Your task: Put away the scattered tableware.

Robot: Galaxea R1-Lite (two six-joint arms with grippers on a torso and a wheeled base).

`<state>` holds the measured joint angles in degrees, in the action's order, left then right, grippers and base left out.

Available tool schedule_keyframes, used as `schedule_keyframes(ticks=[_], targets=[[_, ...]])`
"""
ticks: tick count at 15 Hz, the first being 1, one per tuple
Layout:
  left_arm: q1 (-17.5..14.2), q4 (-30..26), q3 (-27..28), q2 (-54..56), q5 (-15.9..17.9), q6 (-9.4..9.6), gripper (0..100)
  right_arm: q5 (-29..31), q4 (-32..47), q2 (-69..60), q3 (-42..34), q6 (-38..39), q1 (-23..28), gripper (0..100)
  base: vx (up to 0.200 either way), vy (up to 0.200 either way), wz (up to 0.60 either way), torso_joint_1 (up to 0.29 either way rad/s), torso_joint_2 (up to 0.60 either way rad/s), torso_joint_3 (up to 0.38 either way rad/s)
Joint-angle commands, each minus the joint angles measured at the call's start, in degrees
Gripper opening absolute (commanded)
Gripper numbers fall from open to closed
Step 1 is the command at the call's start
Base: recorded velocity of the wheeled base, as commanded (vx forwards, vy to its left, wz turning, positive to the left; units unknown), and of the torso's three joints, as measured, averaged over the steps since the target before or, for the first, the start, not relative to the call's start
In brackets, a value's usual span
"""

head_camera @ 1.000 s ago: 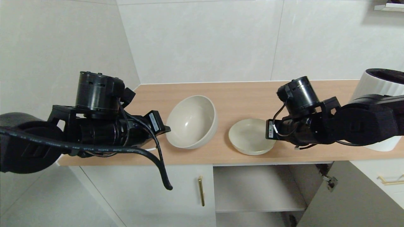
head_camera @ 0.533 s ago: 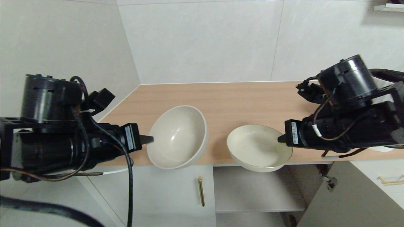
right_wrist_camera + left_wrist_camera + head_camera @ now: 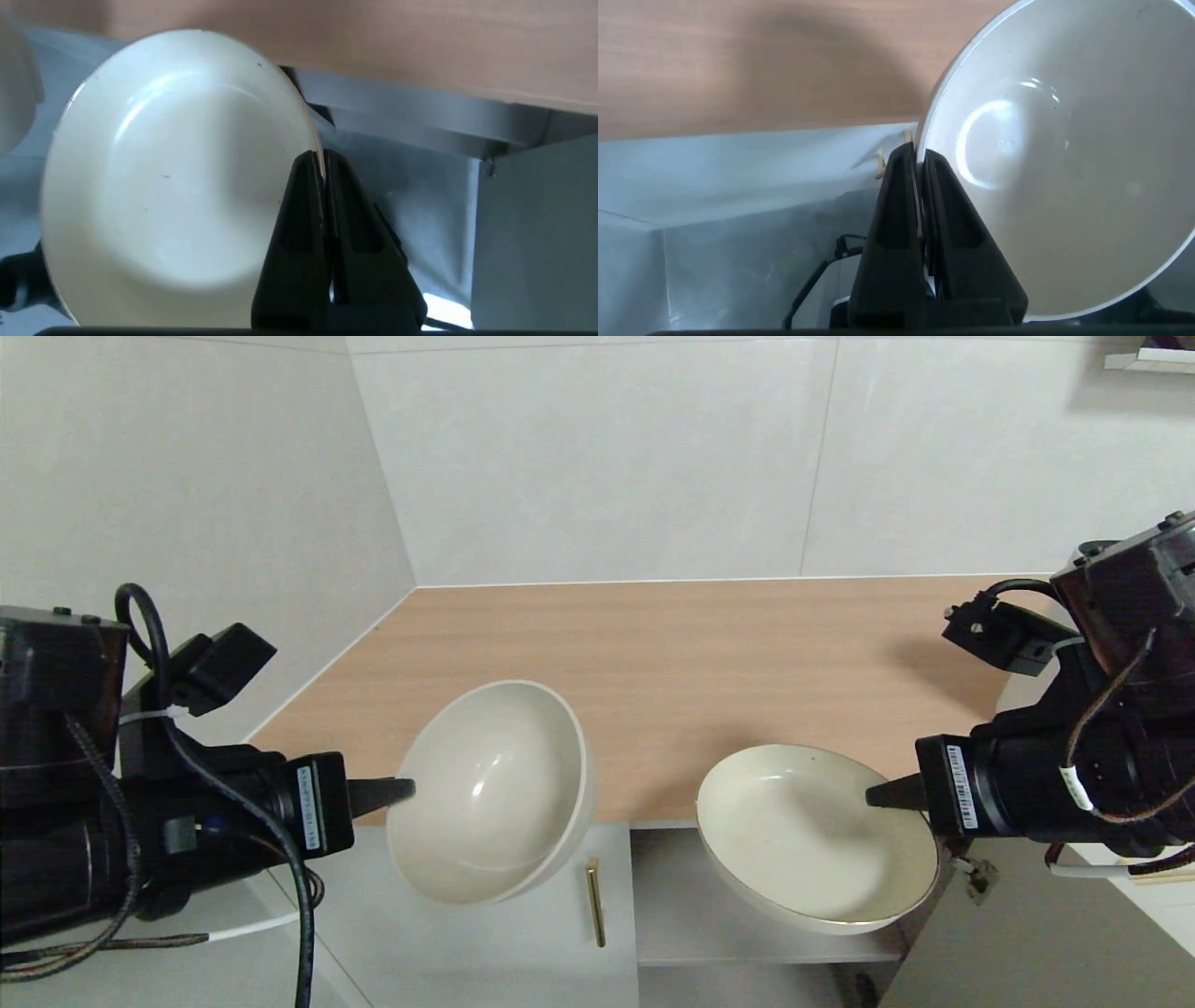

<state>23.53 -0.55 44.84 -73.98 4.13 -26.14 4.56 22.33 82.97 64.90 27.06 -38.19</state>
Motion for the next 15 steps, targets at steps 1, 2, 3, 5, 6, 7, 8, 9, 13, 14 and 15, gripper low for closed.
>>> schedule_keyframes(ticks=[1,2,3,5,6,7,8,9,13,14,15], targets=[[0.5,0.0,-0.4,-0.4,0.0,-0.05,0,0.0,0.0,-0.4,-0.7,-0.1,-0.1,0,-0.2,0.0,0.0,0.002,0.0,0.002],[0.6,0.0,-0.4,-0.5,0.0,-0.05,0,0.0,0.0,-0.3,-0.8,-0.1,-0.5,0,-0.2,0.0,0.0,0.012,0.0,-0.002],[1.1,0.0,-0.5,-0.5,0.0,-0.05,0,0.0,-0.1,-0.2,-0.9,-0.1,-0.8,0,-0.2,0.0,0.0,0.017,0.0,-0.007],[1.9,0.0,-0.5,-0.5,0.0,-0.05,0,0.1,-1.2,0.1,-1.4,-0.1,-0.8,0,-0.1,0.0,0.0,-0.004,0.0,-0.001],[2.0,0.1,-0.5,-1.1,0.0,-0.05,0,0.1,-2.4,0.1,-2.1,-0.1,-0.7,0,0.0,0.0,0.0,0.0,0.0,0.0],[2.0,0.1,-0.6,-1.4,0.0,0.03,0,0.2,-3.0,0.2,-2.7,-0.5,-0.7,0,0.0,0.0,0.0,0.0,0.0,0.0],[2.0,0.1,-0.8,-1.9,0.0,0.03,0,0.3,-3.4,0.2,-3.3,-1.7,-0.7,0,0.0,0.0,0.0,0.0,0.0,0.0],[2.1,0.2,-1.0,-2.1,0.0,0.03,0,0.4,-4.2,0.5,-4.0,-2.2,-0.6,0,0.0,0.0,0.0,0.0,0.0,0.0],[2.3,0.2,-1.0,-2.4,0.0,-0.05,0,1.2,-5.5,2.3,-4.5,-2.2,-0.4,0,0.0,0.0,0.0,0.0,0.0,0.0],[2.3,0.2,-1.0,-2.7,0.0,0.03,0,1.3,-5.5,2.7,-4.6,-2.2,-0.3,0,0.0,0.0,0.0,0.0,0.0,0.0],[2.3,0.2,-1.1,-3.0,0.1,0.03,0,1.3,-5.5,3.0,-4.6,-2.2,-0.3,0,0.0,0.0,0.0,0.0,0.0,0.0]])
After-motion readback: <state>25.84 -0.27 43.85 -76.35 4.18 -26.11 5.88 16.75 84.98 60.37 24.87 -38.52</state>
